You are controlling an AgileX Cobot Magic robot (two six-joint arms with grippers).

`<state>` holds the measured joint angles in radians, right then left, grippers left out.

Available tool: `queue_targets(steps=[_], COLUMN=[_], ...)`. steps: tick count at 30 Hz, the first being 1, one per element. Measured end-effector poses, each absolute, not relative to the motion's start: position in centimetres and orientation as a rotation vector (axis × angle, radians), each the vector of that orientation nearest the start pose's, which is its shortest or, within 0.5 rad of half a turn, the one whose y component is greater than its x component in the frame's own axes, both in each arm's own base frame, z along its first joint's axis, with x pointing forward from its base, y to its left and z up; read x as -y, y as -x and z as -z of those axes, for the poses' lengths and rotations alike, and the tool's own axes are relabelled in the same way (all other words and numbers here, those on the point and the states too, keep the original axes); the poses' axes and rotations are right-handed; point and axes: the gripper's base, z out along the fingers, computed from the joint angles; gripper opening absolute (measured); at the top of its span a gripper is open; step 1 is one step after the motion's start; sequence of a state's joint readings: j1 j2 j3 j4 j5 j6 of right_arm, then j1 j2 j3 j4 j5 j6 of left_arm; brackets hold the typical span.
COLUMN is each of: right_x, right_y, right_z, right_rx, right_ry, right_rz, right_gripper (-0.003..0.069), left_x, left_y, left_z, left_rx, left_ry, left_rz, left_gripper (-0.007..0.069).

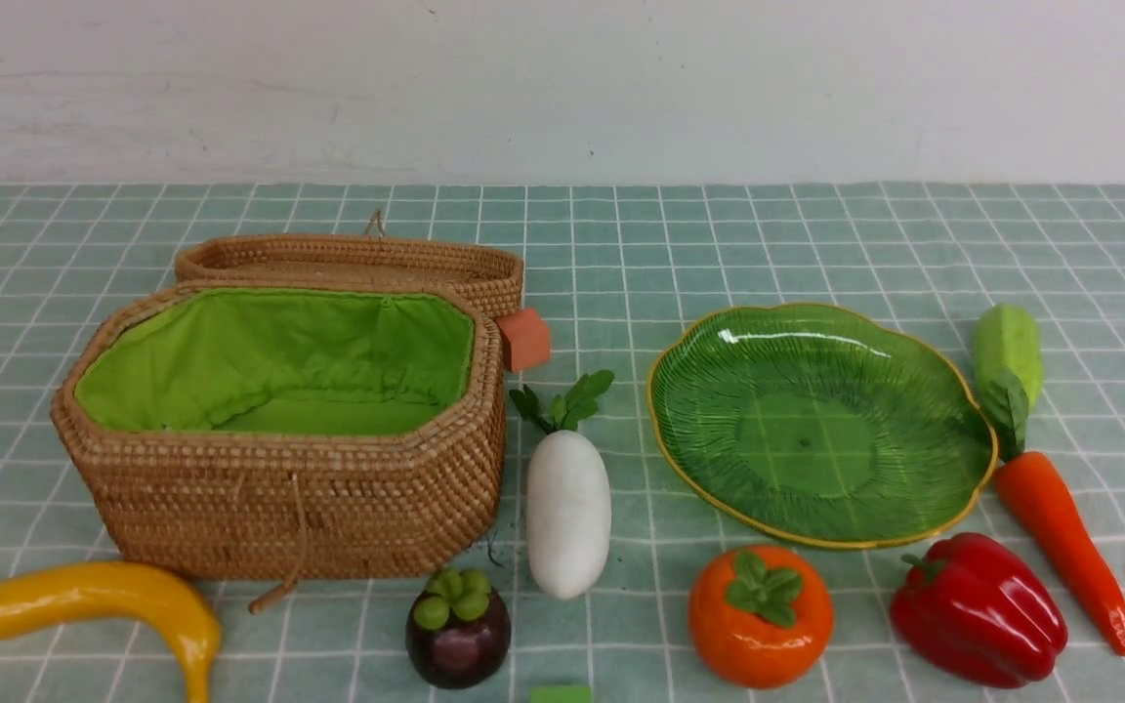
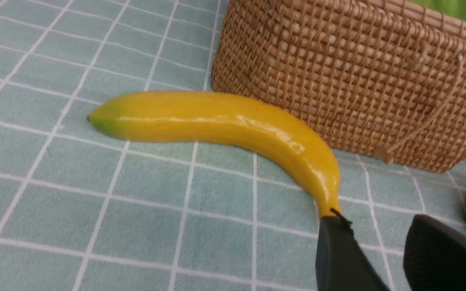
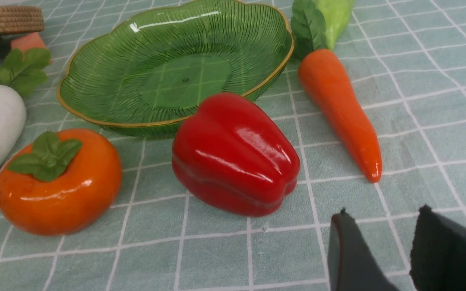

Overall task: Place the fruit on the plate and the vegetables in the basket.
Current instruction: Use the left arm to grab a banana and put it into the right plate

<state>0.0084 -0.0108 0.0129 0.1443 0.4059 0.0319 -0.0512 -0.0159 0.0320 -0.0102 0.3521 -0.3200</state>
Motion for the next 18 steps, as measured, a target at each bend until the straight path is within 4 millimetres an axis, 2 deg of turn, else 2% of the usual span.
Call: queue_targets(steps=[3, 12, 18], right_x=[-0.6, -0.6, -0.5], right_y=[-5.1, -5.1, -5.2], right_z=[-17.3, -17.3, -17.4], right_rx=[-1.888, -1.888, -1.883], right_ry=[-0.109, -0.109, -0.104], right_rz=[-0.172, -0.172, -0.163], right_gripper=[0.0241, 0.0241, 0.0241], left_x=[0.4, 0.7, 0.5], left_y=[-5.4, -5.6, -5.6], left_z=[-17.6, -19.2, -19.8], left_rx=[-1.782, -1.540, -1.457], left_ry=[0.312, 0.670, 0.713], left_rz=[0.343, 0.769, 0.828], left_gripper=[0.0237, 0.0237, 0.0237])
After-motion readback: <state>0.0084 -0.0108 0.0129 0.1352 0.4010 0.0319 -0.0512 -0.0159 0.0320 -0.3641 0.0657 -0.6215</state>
